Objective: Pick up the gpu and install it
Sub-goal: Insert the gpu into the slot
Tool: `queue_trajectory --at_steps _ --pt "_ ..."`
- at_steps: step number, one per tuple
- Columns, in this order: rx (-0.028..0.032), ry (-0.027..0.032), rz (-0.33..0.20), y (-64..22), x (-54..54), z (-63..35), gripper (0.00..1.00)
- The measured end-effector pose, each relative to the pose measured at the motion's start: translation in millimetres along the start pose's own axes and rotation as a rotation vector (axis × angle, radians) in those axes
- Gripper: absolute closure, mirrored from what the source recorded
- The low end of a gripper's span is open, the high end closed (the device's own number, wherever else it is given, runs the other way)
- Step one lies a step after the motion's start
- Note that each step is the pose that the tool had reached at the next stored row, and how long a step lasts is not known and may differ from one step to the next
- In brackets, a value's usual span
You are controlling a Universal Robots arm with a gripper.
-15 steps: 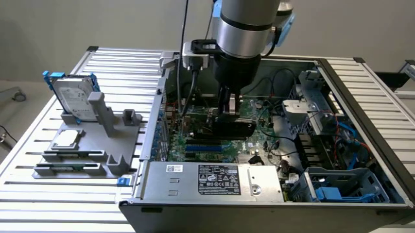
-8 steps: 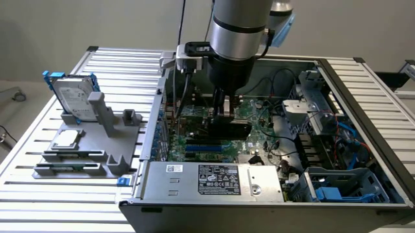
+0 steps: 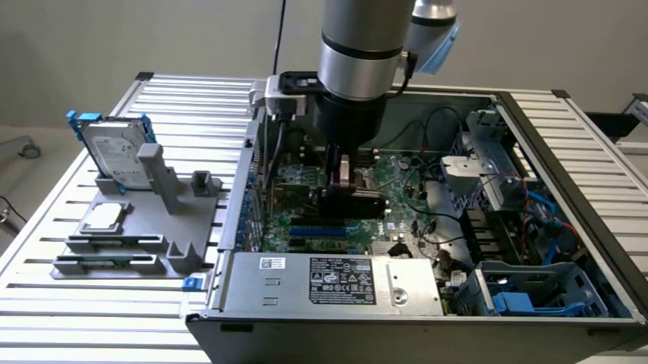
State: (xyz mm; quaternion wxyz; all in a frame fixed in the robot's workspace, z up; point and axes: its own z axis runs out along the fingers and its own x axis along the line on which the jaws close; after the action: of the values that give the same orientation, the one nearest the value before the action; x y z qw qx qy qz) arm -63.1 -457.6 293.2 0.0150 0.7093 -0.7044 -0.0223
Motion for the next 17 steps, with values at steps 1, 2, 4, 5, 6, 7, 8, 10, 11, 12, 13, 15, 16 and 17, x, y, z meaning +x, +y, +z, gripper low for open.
queue_trajectory --at_steps 1,2,4,5,6,7,8,10,11,12,13,15,16,17 --pt "0.0 0.0001 -0.001 0.8 0.4 0.4 0.74" --pt "0.0 0.0 -0.001 0.9 0.6 0.5 0.74" --pt "0.0 0.0002 -0.002 1.0 1.0 0.5 0.74" --pt "-0.0001 0.0002 -0.002 1.1 1.2 0.6 0.74" --pt "0.0 0.0001 -0.002 1.4 1.3 1.0 0.74" --pt "0.0001 0.0 -0.002 1.8 1.4 1.7 0.74" --pt "-0.0001 0.0003 -0.002 2.1 1.6 2.2 0.74" --pt "-0.0001 0.0003 -0.002 3.1 2.0 3.1 0.74" --pt "-0.0001 0.0003 -0.002 3.5 2.1 3.4 0.74" --pt "-0.0001 0.0002 -0.003 3.6 2.1 3.5 0.74" --pt "-0.0001 0.0005 -0.004 3.6 2.2 3.5 0.74" --pt "-0.0001 0.0005 -0.004 3.7 2.2 3.6 0.74" --pt "0.0 0.0003 -0.004 4.1 2.2 4.0 0.74" --pt "0.0002 0.0001 -0.004 4.8 2.3 4.8 0.74"
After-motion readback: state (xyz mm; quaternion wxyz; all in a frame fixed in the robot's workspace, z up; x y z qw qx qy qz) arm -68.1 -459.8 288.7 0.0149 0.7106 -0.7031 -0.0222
